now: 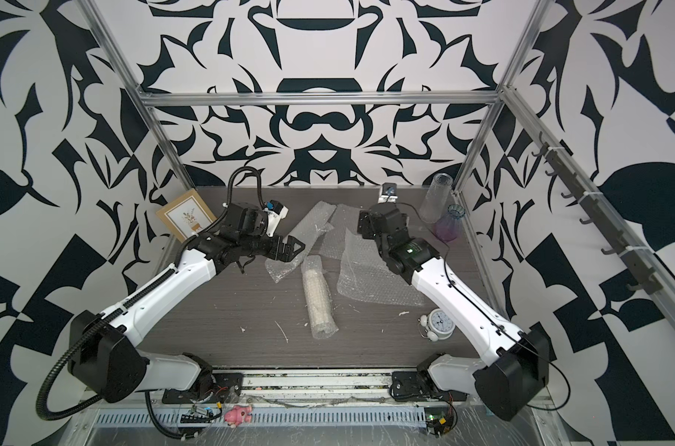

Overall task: Unwrap the vase from the bubble wrap
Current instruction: Pick up the bubble wrap from the center of the board.

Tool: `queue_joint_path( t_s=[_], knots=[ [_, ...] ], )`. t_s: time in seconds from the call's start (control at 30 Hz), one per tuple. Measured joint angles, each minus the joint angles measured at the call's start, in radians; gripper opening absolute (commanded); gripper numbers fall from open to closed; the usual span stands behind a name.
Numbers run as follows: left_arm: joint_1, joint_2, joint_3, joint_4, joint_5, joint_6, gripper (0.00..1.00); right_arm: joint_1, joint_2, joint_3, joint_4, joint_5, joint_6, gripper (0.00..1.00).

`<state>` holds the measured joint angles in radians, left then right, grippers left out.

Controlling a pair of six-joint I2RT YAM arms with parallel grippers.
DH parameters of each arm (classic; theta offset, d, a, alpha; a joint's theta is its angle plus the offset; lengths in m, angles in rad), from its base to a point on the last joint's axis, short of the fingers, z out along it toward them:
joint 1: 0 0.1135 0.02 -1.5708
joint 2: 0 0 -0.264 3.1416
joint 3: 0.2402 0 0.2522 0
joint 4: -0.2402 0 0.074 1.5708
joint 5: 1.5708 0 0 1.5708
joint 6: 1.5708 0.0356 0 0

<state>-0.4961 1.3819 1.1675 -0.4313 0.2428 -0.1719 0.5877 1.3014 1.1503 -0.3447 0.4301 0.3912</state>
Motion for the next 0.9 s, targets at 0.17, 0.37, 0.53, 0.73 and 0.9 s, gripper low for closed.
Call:
queue_joint_path(
  t_s=[0.17,0.37,0.53,0.73,0.9],
  knots=[
    [0.006,-0.001,0.002,-0.011,-0.063,-0.008,0.99,0.101,0.117,-0.029,-0.095,-0.095,0.057,0.80],
    [0.011,-0.001,0.003,-0.019,-0.148,-0.017,0.99,0.150,0.206,-0.042,-0.122,-0.257,0.120,0.81],
    [0.019,-0.001,0.013,-0.024,-0.189,-0.024,0.99,0.184,0.259,-0.039,-0.125,-0.336,0.138,0.84],
    [0.019,-0.001,0.017,-0.032,-0.220,-0.031,0.99,0.234,0.328,0.004,-0.157,-0.380,0.138,0.84],
    [0.019,-0.001,0.017,-0.038,-0.225,-0.031,0.99,0.270,0.391,0.062,-0.182,-0.389,0.138,0.84]
  ],
)
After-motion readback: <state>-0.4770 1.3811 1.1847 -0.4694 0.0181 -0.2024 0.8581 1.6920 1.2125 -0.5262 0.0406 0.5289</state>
